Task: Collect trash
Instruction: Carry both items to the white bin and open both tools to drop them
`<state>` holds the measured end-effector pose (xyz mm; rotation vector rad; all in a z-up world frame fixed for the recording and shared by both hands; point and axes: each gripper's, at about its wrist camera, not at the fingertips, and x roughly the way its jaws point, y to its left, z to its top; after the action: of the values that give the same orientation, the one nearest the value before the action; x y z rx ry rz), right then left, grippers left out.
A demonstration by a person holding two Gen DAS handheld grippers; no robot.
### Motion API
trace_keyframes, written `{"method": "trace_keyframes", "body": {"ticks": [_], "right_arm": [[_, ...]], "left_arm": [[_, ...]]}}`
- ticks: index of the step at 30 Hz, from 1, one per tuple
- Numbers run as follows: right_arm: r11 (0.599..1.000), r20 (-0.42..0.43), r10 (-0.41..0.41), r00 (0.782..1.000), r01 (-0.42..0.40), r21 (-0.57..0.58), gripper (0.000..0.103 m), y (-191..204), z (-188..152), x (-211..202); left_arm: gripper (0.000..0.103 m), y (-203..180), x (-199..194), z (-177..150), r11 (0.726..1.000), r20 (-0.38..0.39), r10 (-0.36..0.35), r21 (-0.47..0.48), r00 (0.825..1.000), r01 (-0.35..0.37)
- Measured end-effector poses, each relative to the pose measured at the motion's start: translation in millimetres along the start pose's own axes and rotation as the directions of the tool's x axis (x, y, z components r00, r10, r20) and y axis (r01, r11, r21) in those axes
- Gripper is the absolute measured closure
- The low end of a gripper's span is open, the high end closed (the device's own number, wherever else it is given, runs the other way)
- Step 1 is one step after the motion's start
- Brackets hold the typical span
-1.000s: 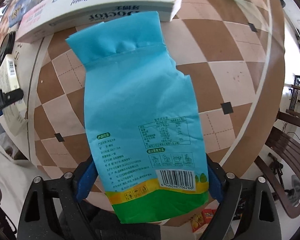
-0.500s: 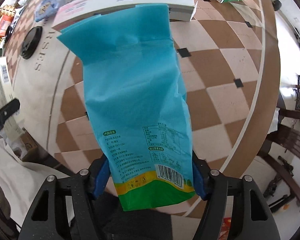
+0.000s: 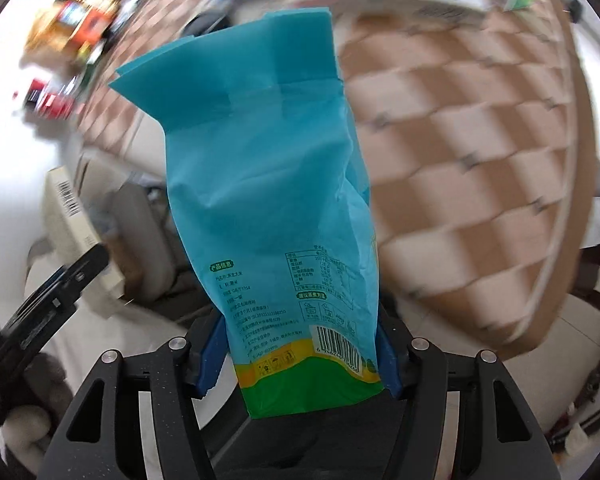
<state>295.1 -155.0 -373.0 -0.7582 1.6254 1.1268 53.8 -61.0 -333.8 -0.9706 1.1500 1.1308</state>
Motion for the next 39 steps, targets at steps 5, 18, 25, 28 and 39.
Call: {"method": "trace_keyframes", "body": {"ticks": [5, 18, 25, 28, 39], "right_arm": [[0.999, -0.142, 0.031, 0.989, -0.035, -0.026, 0.039, 27.2, -44.8, 91.3], [0.992, -0.279, 0.029, 0.960, 0.008, 0.130, 0.039, -54.2, -15.4, 386.3], [0.990, -0.319, 0.031, 0.947, 0.015, 0.140, 0.027, -70.9, 42.1, 474.8], [0.988, -0.325, 0.062, 0.944, -0.013, 0.152, 0.019, -77.8, 52.6, 486.7], [0.997, -0.281, -0.010, 0.960, 0.033, 0.074, 0.000, -59.1, 56.0, 470.6]], "left_arm": [[0.028, 46.7, 86.3, -21.8, 0.996, -0.152, -0.024, -0.094, 0.988, 0.010], [0.027, 28.5, 403.1, 1.3, 0.956, -0.456, -0.284, -0.200, 0.843, 0.214], [0.016, 15.9, 473.5, -10.9, 0.937, -0.542, -0.343, -0.250, 0.767, 0.243], [0.006, 19.6, 467.1, -18.1, 0.941, -0.520, -0.329, -0.254, 0.788, 0.225], [0.004, 38.0, 385.1, -39.4, 0.993, -0.394, -0.044, -0.115, 0.918, -0.001]]}}
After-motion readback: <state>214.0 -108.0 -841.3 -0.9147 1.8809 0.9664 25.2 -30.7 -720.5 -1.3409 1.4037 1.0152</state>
